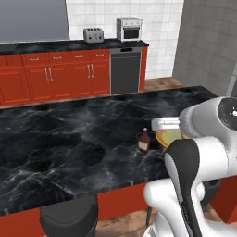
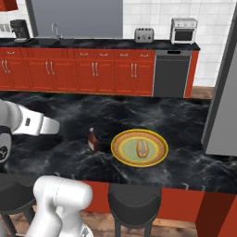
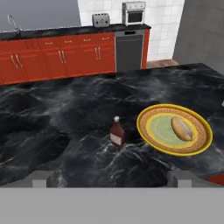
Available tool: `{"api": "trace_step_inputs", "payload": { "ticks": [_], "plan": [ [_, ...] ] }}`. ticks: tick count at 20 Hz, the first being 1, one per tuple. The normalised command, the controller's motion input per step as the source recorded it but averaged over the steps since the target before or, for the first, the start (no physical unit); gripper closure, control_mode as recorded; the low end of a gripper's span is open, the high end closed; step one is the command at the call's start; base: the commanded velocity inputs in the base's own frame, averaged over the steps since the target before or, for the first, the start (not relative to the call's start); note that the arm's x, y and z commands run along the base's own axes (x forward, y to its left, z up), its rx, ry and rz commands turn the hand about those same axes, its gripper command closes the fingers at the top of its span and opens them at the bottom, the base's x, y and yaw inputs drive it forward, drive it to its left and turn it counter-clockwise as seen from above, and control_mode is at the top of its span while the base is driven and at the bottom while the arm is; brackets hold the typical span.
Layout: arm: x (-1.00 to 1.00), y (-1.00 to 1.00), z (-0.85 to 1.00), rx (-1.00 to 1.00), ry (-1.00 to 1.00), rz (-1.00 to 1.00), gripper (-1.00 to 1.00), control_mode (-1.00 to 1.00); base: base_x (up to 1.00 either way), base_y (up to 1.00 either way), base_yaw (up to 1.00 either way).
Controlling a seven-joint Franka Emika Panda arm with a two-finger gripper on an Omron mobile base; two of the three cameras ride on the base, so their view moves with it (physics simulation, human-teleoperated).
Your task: Move the hot dog bun to the plate on the dining table and place the condiment next to that plate. Then navigate to the fridge and take the sausage and place it on the plate as well.
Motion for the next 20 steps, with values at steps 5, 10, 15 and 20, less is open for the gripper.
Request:
{"api": "trace_step_inputs", "payload": {
  "ticks": [5, 10, 15, 20],
  "plan": [
    [-0.47, -0.17, 0.06, -0.05, 0.0, 0.0, -1.0, -1.0, 0.0, 0.0, 0.0],
    [-0.03, 0.0, -0.02, 0.0, 0.06, 0.0, -1.0, -1.0, 0.0, 0.0, 0.0],
    [-0.06, 0.05, -0.05, -0.03, 0.0, 0.0, -1.0, -1.0, 0.0, 0.0, 0.0],
    [0.0, 0.0, 0.0, 0.0, 0.0, 0.0, -1.0, 1.0, -0.69, 0.53, 0.0]
  ]
}}
